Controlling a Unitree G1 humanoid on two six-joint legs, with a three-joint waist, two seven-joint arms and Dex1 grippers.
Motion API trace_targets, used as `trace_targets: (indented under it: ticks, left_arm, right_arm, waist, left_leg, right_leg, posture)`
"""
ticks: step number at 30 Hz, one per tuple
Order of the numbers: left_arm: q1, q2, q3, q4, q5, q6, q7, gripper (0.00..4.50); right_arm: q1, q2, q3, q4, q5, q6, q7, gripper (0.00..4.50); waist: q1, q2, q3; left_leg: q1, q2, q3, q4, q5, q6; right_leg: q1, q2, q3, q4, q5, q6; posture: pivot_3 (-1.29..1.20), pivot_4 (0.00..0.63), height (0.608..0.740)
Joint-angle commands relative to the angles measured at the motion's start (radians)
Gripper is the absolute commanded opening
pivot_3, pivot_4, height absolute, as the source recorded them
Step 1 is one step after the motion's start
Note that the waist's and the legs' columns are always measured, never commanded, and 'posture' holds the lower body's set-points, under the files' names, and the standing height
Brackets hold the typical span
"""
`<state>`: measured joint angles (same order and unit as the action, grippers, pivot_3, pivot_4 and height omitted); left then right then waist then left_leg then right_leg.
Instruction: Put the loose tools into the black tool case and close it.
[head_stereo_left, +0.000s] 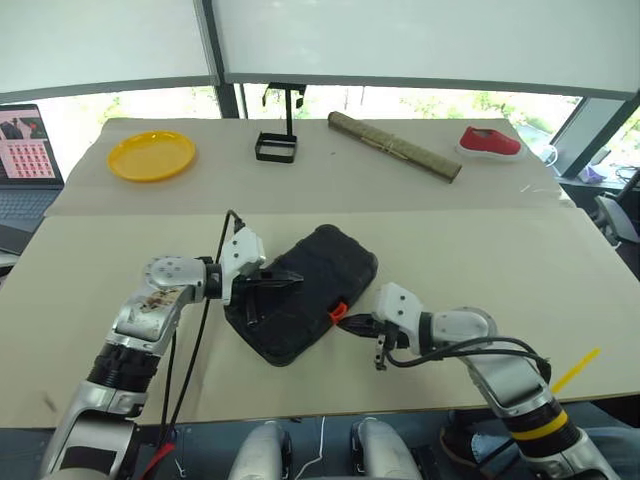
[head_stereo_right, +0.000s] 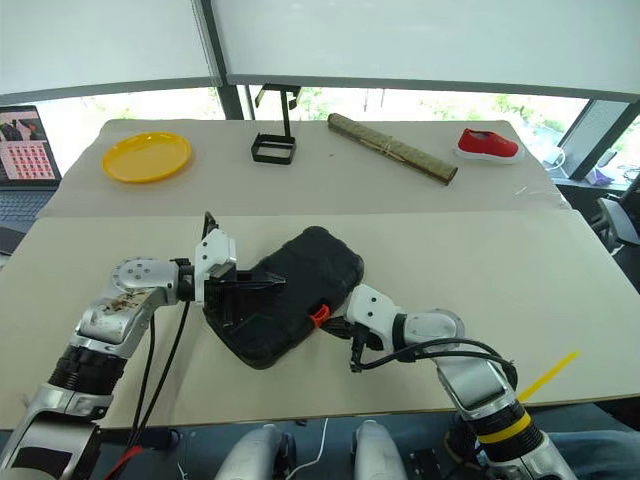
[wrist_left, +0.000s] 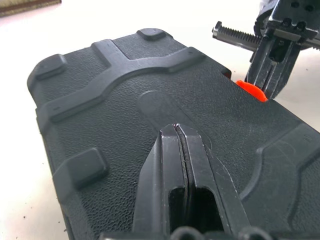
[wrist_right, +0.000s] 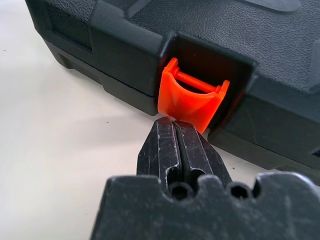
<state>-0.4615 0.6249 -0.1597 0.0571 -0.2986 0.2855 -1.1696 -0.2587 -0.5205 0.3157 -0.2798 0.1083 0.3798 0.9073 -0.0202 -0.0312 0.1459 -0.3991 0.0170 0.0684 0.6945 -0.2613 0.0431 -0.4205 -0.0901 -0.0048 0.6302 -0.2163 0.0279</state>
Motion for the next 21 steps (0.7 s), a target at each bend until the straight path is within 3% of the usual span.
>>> trace_targets:
  ticks: [1, 8, 11, 12, 16, 17, 21]
  left_arm:
    - [0.058, 0.012, -0.062, 0.068, 0.059, 0.017, -0.011, 0.06]
    - [0.149, 0.004, 0.090, -0.012, -0.063, -0.003, 0.017, 0.06]
    - [0.214, 0.030, 0.172, -0.077, -0.103, 0.001, 0.041, 0.72]
    - [0.248, 0.042, 0.218, -0.099, -0.117, -0.008, 0.053, 1.27]
    - [0.398, 0.089, 0.380, -0.157, -0.159, -0.024, 0.089, 2.59]
    - [0.456, 0.107, 0.411, -0.168, -0.150, -0.047, 0.082, 3.10]
    - [0.634, 0.135, 0.505, -0.168, -0.090, -0.158, 0.108, 4.48]
  right_arm:
    - [-0.055, 0.037, -0.017, -0.027, 0.013, -0.035, -0.027, 0.00]
    - [0.040, -0.020, -0.117, -0.102, 0.115, -0.002, 0.027, 0.00]
    - [0.100, -0.063, -0.189, -0.136, 0.176, 0.002, 0.045, 0.75]
    - [0.127, -0.088, -0.219, -0.143, 0.192, -0.004, 0.060, 1.26]
    - [0.226, -0.180, -0.326, -0.112, 0.213, -0.144, 0.139, 2.55]
    - [0.245, -0.192, -0.351, -0.083, 0.229, -0.218, 0.184, 2.96]
    - [0.261, -0.212, -0.429, 0.037, 0.285, -0.350, 0.282, 4.27]
  waist:
    - [-0.001, 0.001, 0.000]
    - [-0.004, 0.004, -0.003]
    - [-0.003, 0.005, -0.003]
    - [-0.003, 0.005, -0.003]
    - [0.005, 0.005, -0.003]
    - [0.006, 0.005, -0.003]
    - [0.007, 0.006, -0.002]
  left_leg:
    - [0.000, 0.000, 0.000, 0.000, 0.000, 0.000]
    - [0.001, 0.001, 0.001, -0.002, 0.000, 0.000]
    - [0.001, 0.001, 0.001, -0.003, 0.000, 0.000]
    - [0.001, 0.001, 0.001, -0.003, 0.000, 0.000]
    - [0.001, 0.001, 0.002, -0.003, 0.000, 0.000]
    - [0.001, 0.001, 0.001, -0.003, 0.000, 0.000]
    - [0.002, 0.001, 0.002, -0.003, -0.001, 0.000]
  right_leg:
    - [0.000, 0.000, 0.000, 0.000, 0.000, 0.000]
    - [-0.001, 0.000, 0.002, 0.000, 0.000, -0.001]
    - [-0.001, 0.000, 0.002, 0.000, -0.001, -0.001]
    - [0.000, 0.000, 0.002, -0.001, -0.001, -0.001]
    - [-0.001, -0.001, 0.002, -0.001, -0.001, -0.001]
    - [-0.001, -0.002, 0.001, -0.001, -0.001, -0.001]
    - [0.000, -0.003, 0.001, -0.003, -0.001, -0.001]
  posture:
    - [0.00, 0.150, 0.740]
    - [0.00, 0.150, 0.740]
    - [0.00, 0.150, 0.740]
    - [0.00, 0.150, 0.740]
    - [0.00, 0.150, 0.740]
    - [0.00, 0.150, 0.740]
    - [0.00, 0.150, 0.740]
